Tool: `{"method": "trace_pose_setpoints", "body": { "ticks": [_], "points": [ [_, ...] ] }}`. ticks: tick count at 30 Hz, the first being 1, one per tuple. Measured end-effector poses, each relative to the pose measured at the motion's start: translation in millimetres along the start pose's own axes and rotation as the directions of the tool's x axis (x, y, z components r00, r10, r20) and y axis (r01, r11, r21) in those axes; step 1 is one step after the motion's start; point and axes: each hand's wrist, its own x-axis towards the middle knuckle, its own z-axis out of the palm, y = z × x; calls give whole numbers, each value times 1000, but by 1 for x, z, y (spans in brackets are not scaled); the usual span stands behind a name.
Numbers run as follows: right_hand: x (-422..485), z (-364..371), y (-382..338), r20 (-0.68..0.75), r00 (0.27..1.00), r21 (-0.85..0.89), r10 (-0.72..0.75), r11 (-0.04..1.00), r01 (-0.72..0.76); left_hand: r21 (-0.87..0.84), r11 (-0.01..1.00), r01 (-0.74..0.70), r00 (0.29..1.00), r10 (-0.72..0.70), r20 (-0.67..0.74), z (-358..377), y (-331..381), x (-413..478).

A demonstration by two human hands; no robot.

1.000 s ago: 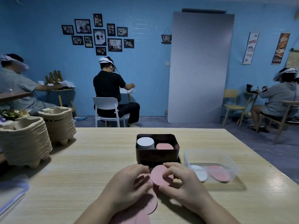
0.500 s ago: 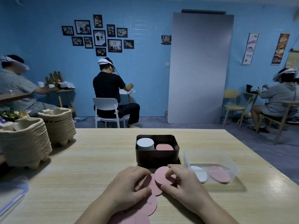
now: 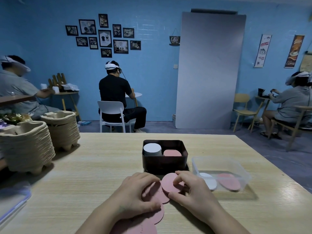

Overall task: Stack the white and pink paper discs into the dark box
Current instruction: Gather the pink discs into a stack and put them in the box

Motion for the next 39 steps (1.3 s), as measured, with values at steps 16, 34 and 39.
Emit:
{"method": "trace_pose_setpoints", "body": {
  "ticks": [16,34,39],
  "points": [
    [0,-2,0,-70,997,5,13,1000,-13,131,983,128,991,-124,-43,2,34,15],
    [-2,-3,-2,-25,999,-35,29,999,-29,-168,974,153,956,-189,-223,-2,10,-7],
    [-1,-3,-7,45,999,11,-30,999,30,-85,995,46,975,-63,-212,0,19,-6]
  ]
}}
